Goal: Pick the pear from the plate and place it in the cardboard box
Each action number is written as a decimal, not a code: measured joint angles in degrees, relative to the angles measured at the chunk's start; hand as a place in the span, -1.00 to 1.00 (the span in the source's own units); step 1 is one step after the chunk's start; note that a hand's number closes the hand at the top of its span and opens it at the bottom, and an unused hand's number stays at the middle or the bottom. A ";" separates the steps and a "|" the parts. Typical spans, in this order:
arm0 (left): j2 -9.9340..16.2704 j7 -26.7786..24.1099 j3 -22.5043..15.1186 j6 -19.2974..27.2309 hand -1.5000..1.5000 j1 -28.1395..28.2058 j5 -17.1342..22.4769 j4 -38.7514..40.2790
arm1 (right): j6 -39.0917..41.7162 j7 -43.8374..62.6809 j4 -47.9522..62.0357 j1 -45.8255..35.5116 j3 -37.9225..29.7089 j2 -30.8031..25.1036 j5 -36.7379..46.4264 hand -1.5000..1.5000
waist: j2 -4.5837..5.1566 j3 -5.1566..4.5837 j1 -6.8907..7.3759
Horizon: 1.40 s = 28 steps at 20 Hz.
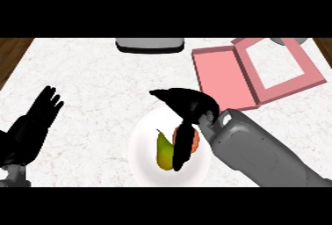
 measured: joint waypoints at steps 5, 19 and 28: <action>-0.14 2.05 1.05 -0.27 0.00 -0.24 -0.07 -1.63 | 2.40 0.67 2.22 -0.36 -1.07 1.35 -0.70 -1.00 | 0.00 0.02 -0.13; -3.20 3.26 2.93 -2.07 0.00 0.39 -3.10 -2.65 | 6.41 -1.39 2.49 4.83 -3.21 6.00 7.11 -1.00 | 0.02 0.04 -0.29; -4.59 3.76 4.66 -3.64 0.00 0.89 -4.41 -3.11 | 8.46 -3.26 4.86 6.52 -2.70 10.14 14.74 -1.00 | 0.04 0.04 -0.24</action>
